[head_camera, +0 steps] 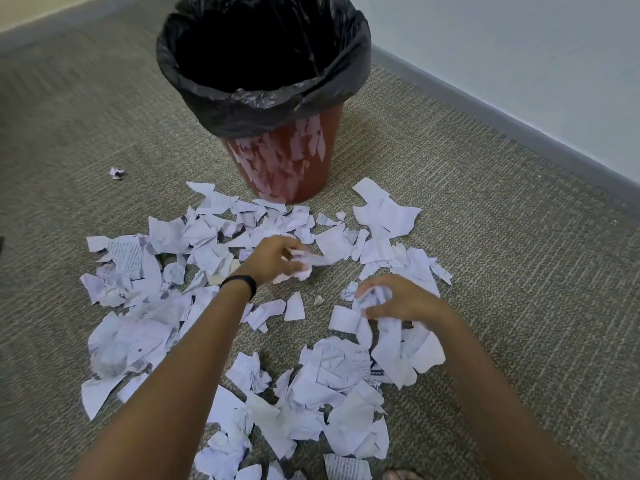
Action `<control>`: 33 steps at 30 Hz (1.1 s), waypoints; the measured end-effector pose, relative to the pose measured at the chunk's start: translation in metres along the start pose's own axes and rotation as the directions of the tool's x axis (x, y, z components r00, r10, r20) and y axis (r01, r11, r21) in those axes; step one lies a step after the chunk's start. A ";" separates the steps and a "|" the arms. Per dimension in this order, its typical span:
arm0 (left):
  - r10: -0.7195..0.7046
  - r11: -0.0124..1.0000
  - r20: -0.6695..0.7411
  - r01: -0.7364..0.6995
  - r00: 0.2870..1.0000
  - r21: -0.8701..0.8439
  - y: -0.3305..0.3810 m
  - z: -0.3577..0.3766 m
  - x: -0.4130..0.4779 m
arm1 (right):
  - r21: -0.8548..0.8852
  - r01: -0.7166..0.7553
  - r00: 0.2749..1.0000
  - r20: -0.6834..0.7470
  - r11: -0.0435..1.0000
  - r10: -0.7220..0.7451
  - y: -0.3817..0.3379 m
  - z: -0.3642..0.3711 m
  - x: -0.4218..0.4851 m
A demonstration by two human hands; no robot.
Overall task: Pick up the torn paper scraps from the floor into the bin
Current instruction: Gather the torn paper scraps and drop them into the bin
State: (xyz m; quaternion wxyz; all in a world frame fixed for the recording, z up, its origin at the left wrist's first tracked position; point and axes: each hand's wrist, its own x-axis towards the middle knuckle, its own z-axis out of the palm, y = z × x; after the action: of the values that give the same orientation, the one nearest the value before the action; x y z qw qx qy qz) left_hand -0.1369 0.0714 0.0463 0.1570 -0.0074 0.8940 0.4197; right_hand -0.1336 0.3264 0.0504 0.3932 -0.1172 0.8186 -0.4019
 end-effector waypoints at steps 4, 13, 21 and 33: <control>-0.082 0.904 -0.095 0.034 0.992 -0.425 0.030 -0.022 -0.004 | 0.670 0.043 0.997 0.021 0.741 -0.077 -0.018 -0.024 -0.012; -0.131 0.644 -0.501 -0.311 0.855 -0.699 0.112 -0.098 -0.025 | 0.922 0.380 0.897 -0.348 0.076 -0.272 -0.109 -0.067 -0.001; -0.356 0.307 -0.535 -0.444 0.766 -0.842 0.155 -0.125 -0.004 | 0.896 0.432 0.895 -0.440 -0.101 -0.075 -0.227 -0.069 0.027; -0.234 0.367 -0.403 -0.303 0.885 -0.879 0.149 -0.121 -0.020 | 0.901 0.433 0.882 -0.418 0.026 -0.218 -0.266 -0.072 0.030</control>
State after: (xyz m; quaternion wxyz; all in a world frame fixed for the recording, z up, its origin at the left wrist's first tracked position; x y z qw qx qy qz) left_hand -0.1724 0.0740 0.2362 -0.1028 -0.1747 0.5094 0.8363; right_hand -0.2394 0.1788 0.2603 0.1983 0.0215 0.3226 -0.9253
